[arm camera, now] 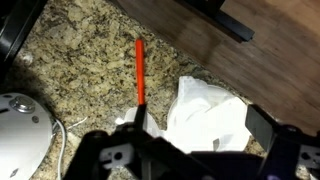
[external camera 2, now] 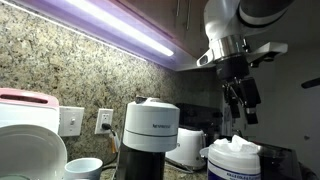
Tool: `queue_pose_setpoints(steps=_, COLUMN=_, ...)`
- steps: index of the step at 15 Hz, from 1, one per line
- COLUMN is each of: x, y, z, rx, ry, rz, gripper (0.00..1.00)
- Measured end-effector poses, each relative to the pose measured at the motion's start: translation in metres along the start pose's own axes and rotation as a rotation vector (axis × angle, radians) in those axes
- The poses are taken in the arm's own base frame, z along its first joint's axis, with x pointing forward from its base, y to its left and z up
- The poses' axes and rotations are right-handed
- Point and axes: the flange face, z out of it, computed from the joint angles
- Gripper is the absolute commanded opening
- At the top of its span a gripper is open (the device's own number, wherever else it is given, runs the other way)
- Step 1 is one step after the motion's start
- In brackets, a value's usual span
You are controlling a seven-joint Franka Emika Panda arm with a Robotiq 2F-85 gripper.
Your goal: Pick up the paper towel and wipe the door handle of the cabinet. Pick up the orange spoon and move it to the right.
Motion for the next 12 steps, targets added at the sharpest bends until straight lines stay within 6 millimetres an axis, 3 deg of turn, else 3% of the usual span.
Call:
queue_pose_setpoints(steps=8, x=0.028, y=-0.008, z=0.058, rx=-0.075, ry=-0.059, rz=0.033, gripper=1.0)
queue_pose_setpoints(steps=9, x=0.03, y=-0.01, z=0.062, rx=-0.097, ry=-0.068, rz=0.039, gripper=0.78)
queue_pose_setpoints(steps=12, x=0.034, y=-0.017, z=0.064, rx=-0.146, ry=-0.075, rz=0.053, gripper=0.58)
